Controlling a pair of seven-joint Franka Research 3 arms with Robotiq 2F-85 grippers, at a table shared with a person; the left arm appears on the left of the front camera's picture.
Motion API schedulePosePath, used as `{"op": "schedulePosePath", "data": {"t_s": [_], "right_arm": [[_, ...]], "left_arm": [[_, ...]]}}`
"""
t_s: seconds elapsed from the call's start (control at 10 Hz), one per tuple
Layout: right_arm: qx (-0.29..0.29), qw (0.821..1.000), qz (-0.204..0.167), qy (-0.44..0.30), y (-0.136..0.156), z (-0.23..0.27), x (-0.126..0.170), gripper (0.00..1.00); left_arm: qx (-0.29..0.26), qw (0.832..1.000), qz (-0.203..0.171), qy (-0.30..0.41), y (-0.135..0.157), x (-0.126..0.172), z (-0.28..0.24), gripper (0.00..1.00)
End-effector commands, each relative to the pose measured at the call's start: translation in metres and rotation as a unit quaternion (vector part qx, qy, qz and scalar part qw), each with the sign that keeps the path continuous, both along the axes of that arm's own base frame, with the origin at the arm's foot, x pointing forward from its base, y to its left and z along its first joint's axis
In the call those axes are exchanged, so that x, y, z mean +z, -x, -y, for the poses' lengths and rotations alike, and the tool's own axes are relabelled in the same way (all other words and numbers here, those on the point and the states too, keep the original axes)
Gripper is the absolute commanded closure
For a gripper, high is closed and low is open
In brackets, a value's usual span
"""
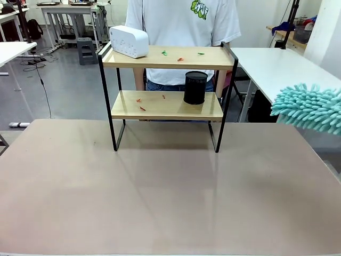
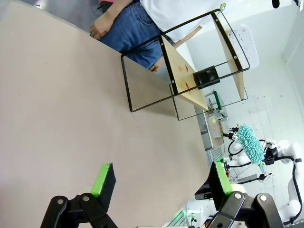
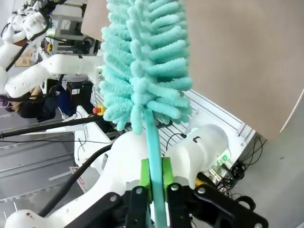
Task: Clean the shelf.
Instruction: Pick up the Duster from the human, then clean the specific tier of the Shelf with the Duster once objects are removed.
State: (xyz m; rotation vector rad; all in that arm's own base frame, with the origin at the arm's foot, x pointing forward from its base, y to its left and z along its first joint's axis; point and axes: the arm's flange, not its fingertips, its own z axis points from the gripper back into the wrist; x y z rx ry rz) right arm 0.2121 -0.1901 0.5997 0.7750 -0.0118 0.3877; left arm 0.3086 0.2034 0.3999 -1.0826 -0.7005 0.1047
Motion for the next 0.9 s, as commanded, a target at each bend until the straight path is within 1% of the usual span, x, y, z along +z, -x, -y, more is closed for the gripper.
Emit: {"op": "schedulePosePath", "data": {"t_s": [0.0,0.8], "right_arm": [[-0.006,1.000,-0.007,-0.003,-0.0044,-0.0014,0.0076,1.00],[-0.006,1.000,-0.007,-0.003,-0.0044,-0.0014,0.0076,1.00]], "left_arm": [[0.000,1.000,0.017,0.003,-0.0011,-0.0012,0.0014,0.00],[0.000,1.000,0.017,0.003,-0.0011,-0.0012,0.0014,0.00]]}}
